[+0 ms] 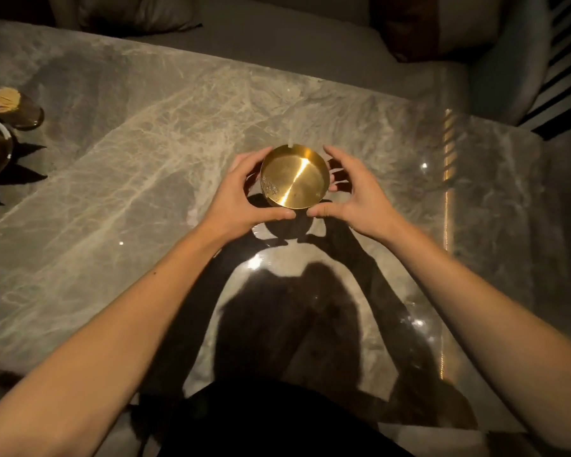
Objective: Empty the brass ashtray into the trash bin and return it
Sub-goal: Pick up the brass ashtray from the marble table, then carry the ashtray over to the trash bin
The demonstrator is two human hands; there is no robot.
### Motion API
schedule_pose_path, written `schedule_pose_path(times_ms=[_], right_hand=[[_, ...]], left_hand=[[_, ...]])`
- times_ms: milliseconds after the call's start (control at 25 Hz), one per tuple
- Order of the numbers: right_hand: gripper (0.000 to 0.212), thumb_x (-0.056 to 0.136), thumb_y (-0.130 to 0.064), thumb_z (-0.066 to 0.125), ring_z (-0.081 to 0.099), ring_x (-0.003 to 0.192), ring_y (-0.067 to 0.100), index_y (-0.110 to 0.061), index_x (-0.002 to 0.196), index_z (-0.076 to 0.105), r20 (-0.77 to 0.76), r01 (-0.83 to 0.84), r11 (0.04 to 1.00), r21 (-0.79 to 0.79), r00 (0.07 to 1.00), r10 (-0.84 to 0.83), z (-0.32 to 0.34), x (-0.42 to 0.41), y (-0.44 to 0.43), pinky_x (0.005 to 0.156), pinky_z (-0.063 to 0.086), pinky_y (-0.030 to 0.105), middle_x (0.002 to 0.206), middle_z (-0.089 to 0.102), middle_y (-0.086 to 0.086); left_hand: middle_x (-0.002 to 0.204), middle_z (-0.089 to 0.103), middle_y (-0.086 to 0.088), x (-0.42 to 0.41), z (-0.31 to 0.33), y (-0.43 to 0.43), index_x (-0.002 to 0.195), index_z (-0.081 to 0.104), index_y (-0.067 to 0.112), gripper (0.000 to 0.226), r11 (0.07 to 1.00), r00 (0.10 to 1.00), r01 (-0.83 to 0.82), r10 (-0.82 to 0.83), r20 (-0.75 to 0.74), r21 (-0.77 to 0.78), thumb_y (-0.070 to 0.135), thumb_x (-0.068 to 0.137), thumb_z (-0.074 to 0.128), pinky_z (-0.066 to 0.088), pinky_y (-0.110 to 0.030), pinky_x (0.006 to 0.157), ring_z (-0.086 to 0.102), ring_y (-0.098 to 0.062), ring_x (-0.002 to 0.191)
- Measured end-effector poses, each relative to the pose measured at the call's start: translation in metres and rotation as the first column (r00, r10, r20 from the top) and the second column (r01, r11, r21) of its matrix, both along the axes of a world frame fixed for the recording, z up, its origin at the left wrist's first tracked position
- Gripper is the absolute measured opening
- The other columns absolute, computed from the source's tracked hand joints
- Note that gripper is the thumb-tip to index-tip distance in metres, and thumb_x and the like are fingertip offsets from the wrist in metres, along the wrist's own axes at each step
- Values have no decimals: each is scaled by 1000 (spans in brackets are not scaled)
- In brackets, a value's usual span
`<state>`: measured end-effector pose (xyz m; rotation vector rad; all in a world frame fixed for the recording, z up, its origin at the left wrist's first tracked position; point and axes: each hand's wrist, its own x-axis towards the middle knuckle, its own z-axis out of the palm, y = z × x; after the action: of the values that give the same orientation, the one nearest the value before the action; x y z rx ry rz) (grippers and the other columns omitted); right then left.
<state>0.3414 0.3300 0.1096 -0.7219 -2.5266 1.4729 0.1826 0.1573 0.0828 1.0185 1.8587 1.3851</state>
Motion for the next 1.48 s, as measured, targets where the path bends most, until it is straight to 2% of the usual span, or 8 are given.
schedule_pose_path(times_ms=[200,440,560,800,960,1160,1320,1480], right_hand=[[85,55,-41,91,61,103,18,-28,128,48,-72,7,1000,-29,997,-9,7,82,45,85,55,34,128,53,4],[75,68,-9,85,63,85,10,-16,131,44,-30,-34,982,-184,999,29,22,202,126,78,56,27,124,54,-6],[93,67,-4,84,66,92,27,-12,145,35,-22,3,985,-174,1000,-7,29,239,145,83,57,34,134,49,1],[94,62,-12,88,62,85,19,-19,143,40,-62,91,988,-126,993,-100,36,267,145,77,57,30,130,43,6],[87,69,-4,83,64,81,10,-14,143,37,-18,151,957,-249,987,-160,40,286,148,71,54,20,118,59,13],[94,69,3,81,65,75,4,-15,147,33,12,272,923,-274,960,-279,42,307,152,72,56,19,131,47,-12],[97,64,-1,84,63,74,5,-16,146,35,-6,321,914,-249,943,-333,41,338,171,70,56,19,140,45,2],[92,60,-12,88,62,81,14,-11,141,44,-59,308,942,-136,946,-318,31,378,202,68,56,19,133,44,8]], left_hand=[[137,50,13,88,7,51,143,38,21,109,1000,999,1,-1,49,6,28,50,96,38,-24,114,48,-2,132],[132,56,5,192,18,120,134,45,15,97,999,993,46,-47,109,17,20,50,95,41,-31,114,53,-9,130],[139,52,-2,232,28,142,140,44,11,99,998,991,62,-62,120,5,11,54,93,40,-31,114,50,-10,132],[143,50,3,255,34,170,144,40,18,109,996,991,90,-92,95,30,22,50,96,41,-24,112,48,-7,134],[134,57,2,252,28,183,135,46,13,100,981,970,183,-192,151,72,24,48,95,41,-30,114,53,-10,131],[141,52,-11,264,23,198,140,46,16,100,965,945,247,-259,199,84,23,51,93,36,-39,119,50,-17,135],[146,51,-1,290,25,221,145,41,19,105,952,937,296,-304,173,72,27,55,93,38,-29,116,48,-9,136],[143,53,0,336,24,255,141,44,22,103,964,954,262,-265,138,42,29,52,95,39,-40,116,50,-11,134]])
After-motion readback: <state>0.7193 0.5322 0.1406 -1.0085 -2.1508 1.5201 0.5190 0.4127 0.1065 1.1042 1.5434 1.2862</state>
